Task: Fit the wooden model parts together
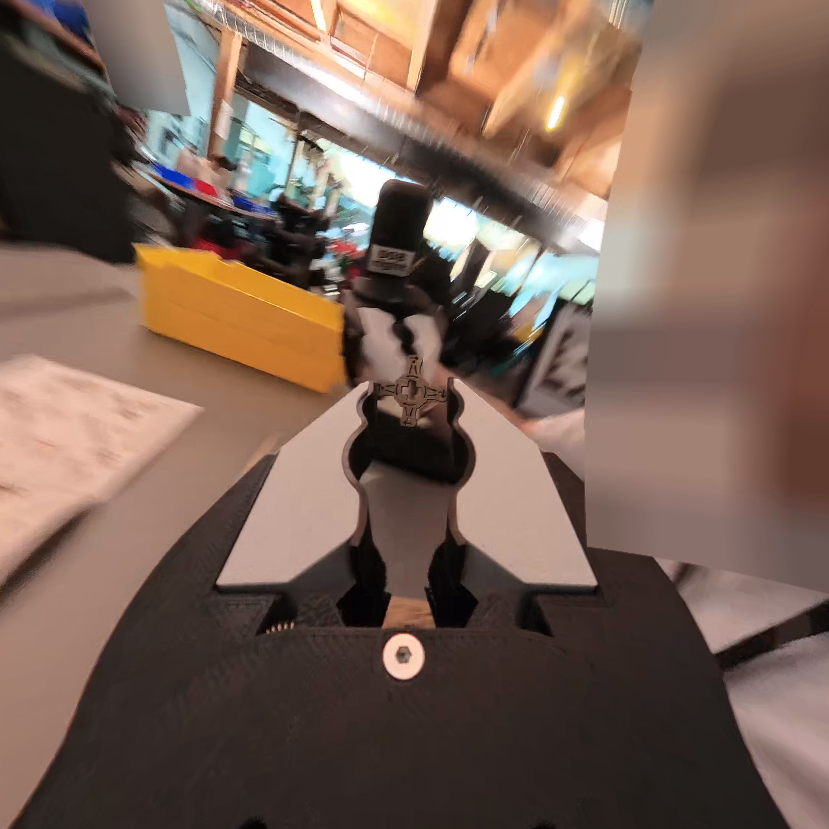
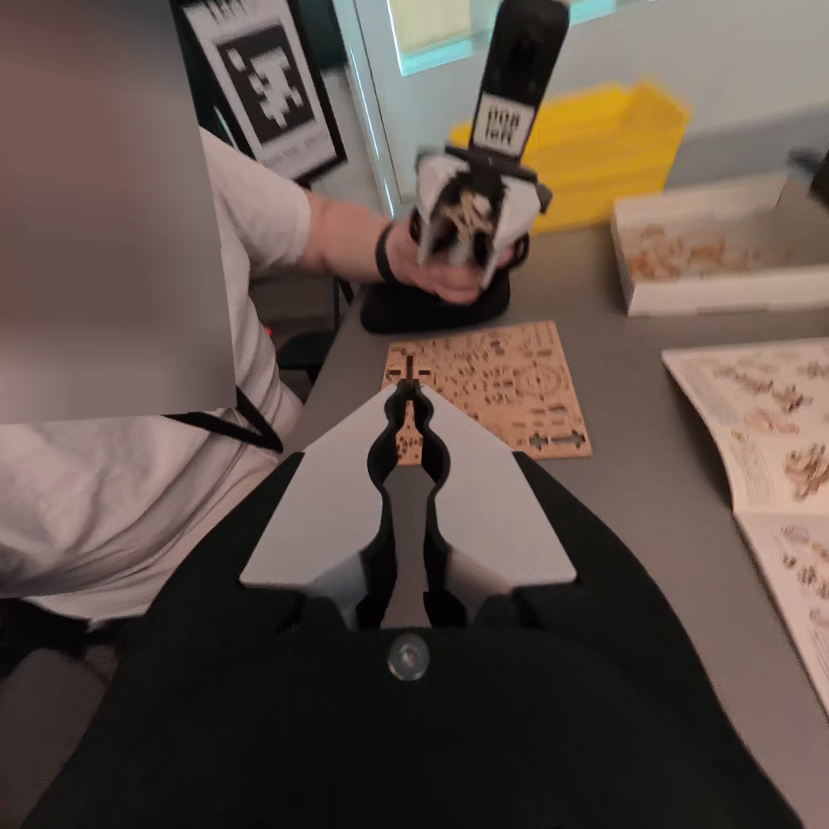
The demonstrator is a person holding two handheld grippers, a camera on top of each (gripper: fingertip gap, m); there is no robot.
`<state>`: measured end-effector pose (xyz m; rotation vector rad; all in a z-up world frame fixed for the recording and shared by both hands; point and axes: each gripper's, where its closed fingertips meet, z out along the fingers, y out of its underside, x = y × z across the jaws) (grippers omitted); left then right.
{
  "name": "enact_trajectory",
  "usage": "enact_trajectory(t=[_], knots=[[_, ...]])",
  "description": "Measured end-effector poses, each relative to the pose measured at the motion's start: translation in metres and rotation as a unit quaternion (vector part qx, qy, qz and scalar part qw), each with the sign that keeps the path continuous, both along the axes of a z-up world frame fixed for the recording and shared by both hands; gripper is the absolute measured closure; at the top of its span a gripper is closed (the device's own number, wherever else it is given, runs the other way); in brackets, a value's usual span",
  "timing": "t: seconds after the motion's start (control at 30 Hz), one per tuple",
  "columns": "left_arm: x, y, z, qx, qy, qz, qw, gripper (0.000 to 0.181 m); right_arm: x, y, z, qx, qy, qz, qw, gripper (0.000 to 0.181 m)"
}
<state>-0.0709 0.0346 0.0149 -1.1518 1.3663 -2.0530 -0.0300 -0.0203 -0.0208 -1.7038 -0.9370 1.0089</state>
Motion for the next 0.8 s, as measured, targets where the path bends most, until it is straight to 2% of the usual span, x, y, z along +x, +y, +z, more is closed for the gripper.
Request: enact_trajectory(t=[0.1, 0.2, 0.3, 0.47, 0.8], knots=[[0.010, -0.011, 0.006, 0.140, -0.036, 0.053, 0.988, 0.153, 0.007, -0.006, 0.018, 0.120, 0.045, -0.024, 0.991, 0.180], [0.019, -0.031, 0.026, 0.210, -0.076, 0.063, 0.973, 0.153, 0.013, -0.012, 0.036, 0.257, 0.039, -0.054, 0.964, 0.180], [0.028, -0.055, 0.036, 0.276, -0.098, 0.058, 0.955, 0.153, 0.016, -0.017, 0.054, 0.338, 0.046, -0.090, 0.936, 0.180], [0.043, -0.073, 0.044, 0.324, -0.139, 0.078, 0.933, 0.153, 0.021, -0.021, 0.067, 0.385, 0.059, -0.119, 0.913, 0.180], [0.051, -0.072, 0.032, 0.313, -0.142, 0.070, 0.936, 0.153, 0.015, -0.018, 0.068, 0.382, 0.065, -0.118, 0.914, 0.180]])
